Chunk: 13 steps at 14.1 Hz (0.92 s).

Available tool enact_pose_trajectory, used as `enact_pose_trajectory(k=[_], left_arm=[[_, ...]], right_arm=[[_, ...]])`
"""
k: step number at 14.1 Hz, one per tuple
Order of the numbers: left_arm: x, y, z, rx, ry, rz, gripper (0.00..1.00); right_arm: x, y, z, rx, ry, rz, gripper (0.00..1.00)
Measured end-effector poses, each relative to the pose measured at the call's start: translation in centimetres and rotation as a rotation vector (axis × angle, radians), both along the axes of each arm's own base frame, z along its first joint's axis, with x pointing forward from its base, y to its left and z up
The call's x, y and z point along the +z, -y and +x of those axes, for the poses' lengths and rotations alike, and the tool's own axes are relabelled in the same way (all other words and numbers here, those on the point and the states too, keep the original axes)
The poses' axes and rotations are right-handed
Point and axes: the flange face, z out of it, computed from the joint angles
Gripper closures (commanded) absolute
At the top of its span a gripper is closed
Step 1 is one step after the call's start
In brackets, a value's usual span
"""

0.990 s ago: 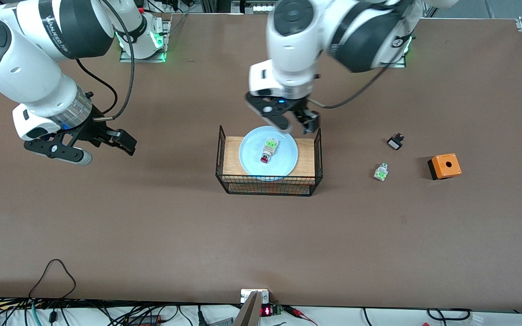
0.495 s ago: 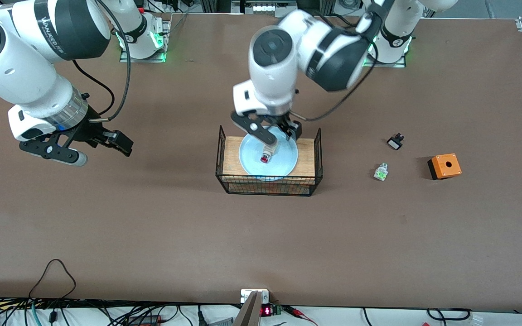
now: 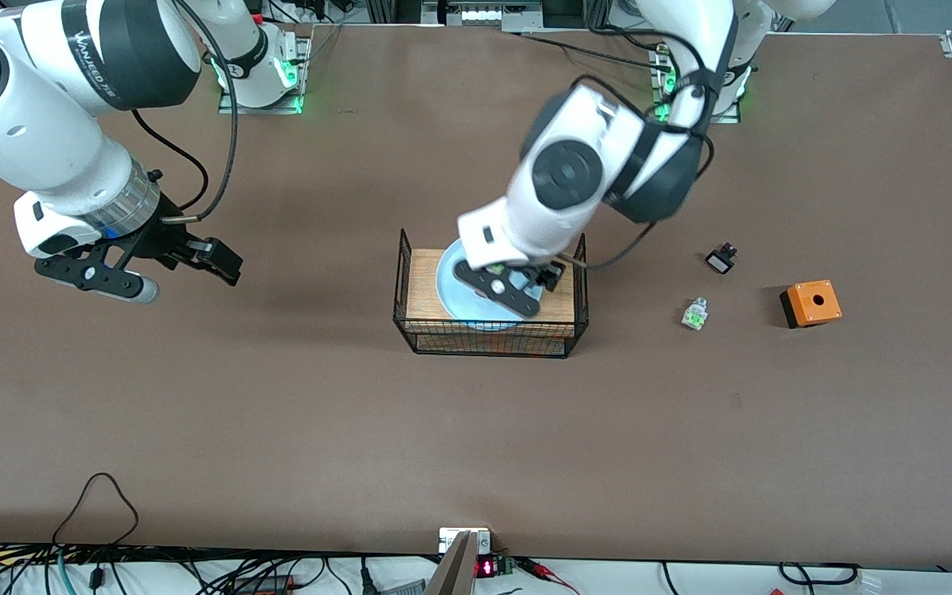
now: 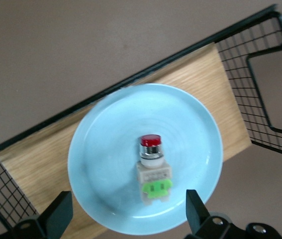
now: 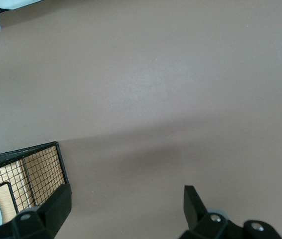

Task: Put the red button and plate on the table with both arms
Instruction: 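Close the left gripper around the red button's body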

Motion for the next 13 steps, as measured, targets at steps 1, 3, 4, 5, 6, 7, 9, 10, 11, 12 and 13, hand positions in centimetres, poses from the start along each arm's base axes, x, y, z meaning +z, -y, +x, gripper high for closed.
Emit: enact_pose_trajectory(k=[1, 3, 4, 5, 6, 7, 9, 10, 11, 12, 13], left_arm=[[-0.9, -0.1, 0.2, -0.005, -0.008, 0.002, 0.00], [-2.3, 0.7, -0.2, -0.030, -0.019, 0.014, 0.00], [-3.0, 1.2, -0.6, -0.042, -0.024, 0.020, 0.00], [-3.5, 1.7, -0.9, -0.051, -0.028, 0.026, 0.00], [-4.0, 2.2, -1.2, -0.059, -0.031, 0.030, 0.00], [-4.4, 2.8, -1.7, -0.071, -0.034, 0.034, 0.00], [-5.1, 4.1, -2.7, -0.093, -0.038, 0.043, 0.00], [-5.4, 4.7, -3.1, -0.104, -0.038, 0.049, 0.00], [-5.6, 5.1, -3.4, -0.112, -0.037, 0.056, 0.00], [-5.8, 5.3, -3.6, -0.119, -0.035, 0.061, 0.04], [-5.8, 5.4, -3.7, -0.124, -0.032, 0.066, 0.07]], right_arm=[[0.0, 0.0, 0.0, 0.002, 0.000, 0.000, 0.00], [0.0, 0.0, 0.0, 0.004, -0.002, -0.001, 0.00], [0.0, 0.0, 0.0, 0.004, -0.003, -0.001, 0.00], [-0.1, 0.1, 0.0, 0.004, -0.004, -0.001, 0.00], [-0.1, 0.1, 0.0, 0.005, -0.005, -0.002, 0.00], [-0.1, 0.2, 0.0, 0.009, -0.007, -0.003, 0.00], [-0.1, 0.3, 0.0, 0.023, -0.009, -0.004, 0.00], [-0.1, 0.5, 0.0, 0.030, -0.010, -0.005, 0.00], [-0.1, 0.7, 0.1, 0.034, -0.011, -0.006, 0.00], [-0.2, 0.8, 0.1, 0.037, -0.014, -0.007, 0.00], [-0.2, 0.9, 0.1, 0.039, -0.015, -0.007, 0.00]])
